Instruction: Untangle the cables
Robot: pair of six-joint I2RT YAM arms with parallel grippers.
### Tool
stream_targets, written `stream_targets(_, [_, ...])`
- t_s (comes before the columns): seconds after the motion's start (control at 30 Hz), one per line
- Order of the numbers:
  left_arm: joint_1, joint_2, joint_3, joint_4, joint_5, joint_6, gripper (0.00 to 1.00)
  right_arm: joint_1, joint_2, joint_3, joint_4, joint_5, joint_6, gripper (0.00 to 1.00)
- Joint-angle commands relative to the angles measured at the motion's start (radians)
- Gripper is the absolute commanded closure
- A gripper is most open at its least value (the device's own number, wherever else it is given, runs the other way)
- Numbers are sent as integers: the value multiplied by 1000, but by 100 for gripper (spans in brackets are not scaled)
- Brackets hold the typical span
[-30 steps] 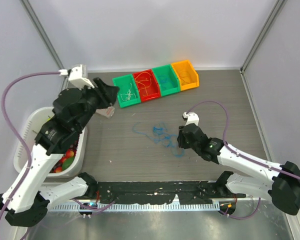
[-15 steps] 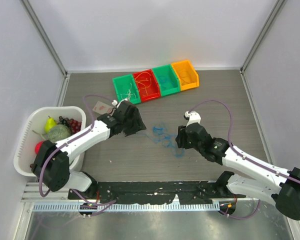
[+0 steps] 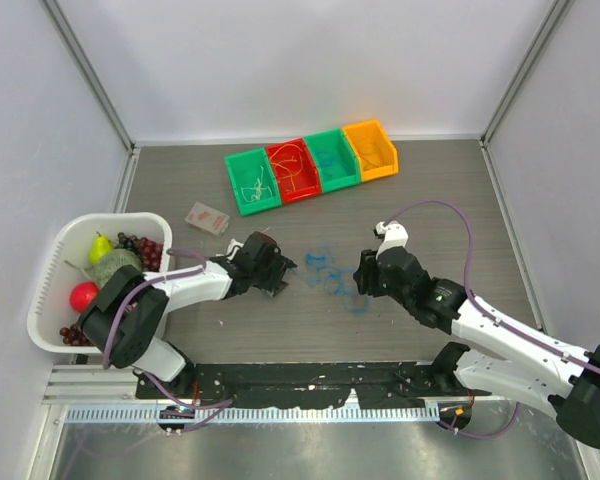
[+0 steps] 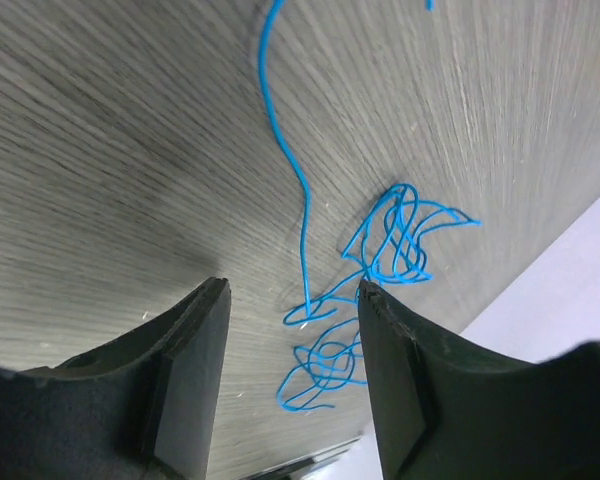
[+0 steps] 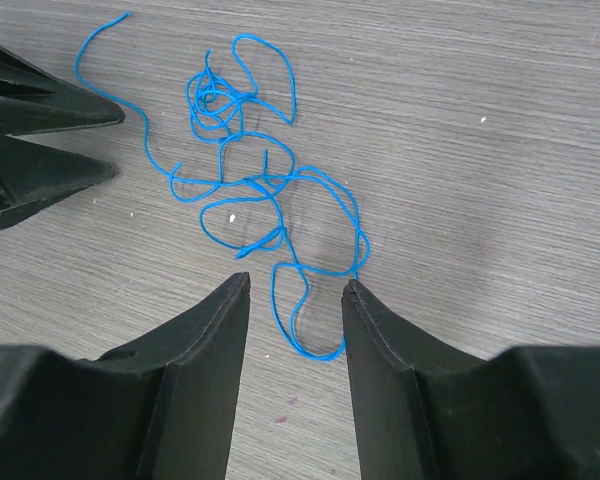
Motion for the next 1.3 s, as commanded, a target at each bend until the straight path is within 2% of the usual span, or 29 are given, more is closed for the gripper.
stream_targets(0.0, [-20, 56, -26, 149, -51, -218, 43, -2, -10, -14, 25, 30, 2, 53])
stream_targets(0.23, [-84, 126, -71, 233, -132, -377, 56, -2, -10, -26, 44, 21, 7, 53])
stream_targets(0.43, [-103, 231, -72, 315, -95, -447, 57, -2, -6, -34, 56, 20, 10, 53])
stream_targets(0.6, [-104, 190, -139, 361, -192, -435, 90, -2, 5, -46, 76, -8, 22, 53])
stream_targets(0.67, [-104, 148, -138, 349, -223, -370, 100, -2, 14, -57, 100, -40, 22, 52])
stream_targets(0.77, [-103, 73, -120, 391, -250, -182, 100, -2, 55, -49, 113, -69, 13, 45])
stream_targets(0.87, [-103, 3, -48, 361, -250, 43, 100, -2, 69, -34, 134, -94, -2, 37])
stream_targets(1.03, [-104, -83, 144, 200, -201, 390, 100, -3, 72, -8, 145, -97, -19, 34])
stream_targets(1.17, [-115, -149, 238, 195, -116, 574, 100, -8, 39, 8, 165, -137, -54, 35])
stream_targets(1.27, [-143, -188, 362, 82, -106, 679, 100, -8, -22, 11, 200, -149, -91, 35])
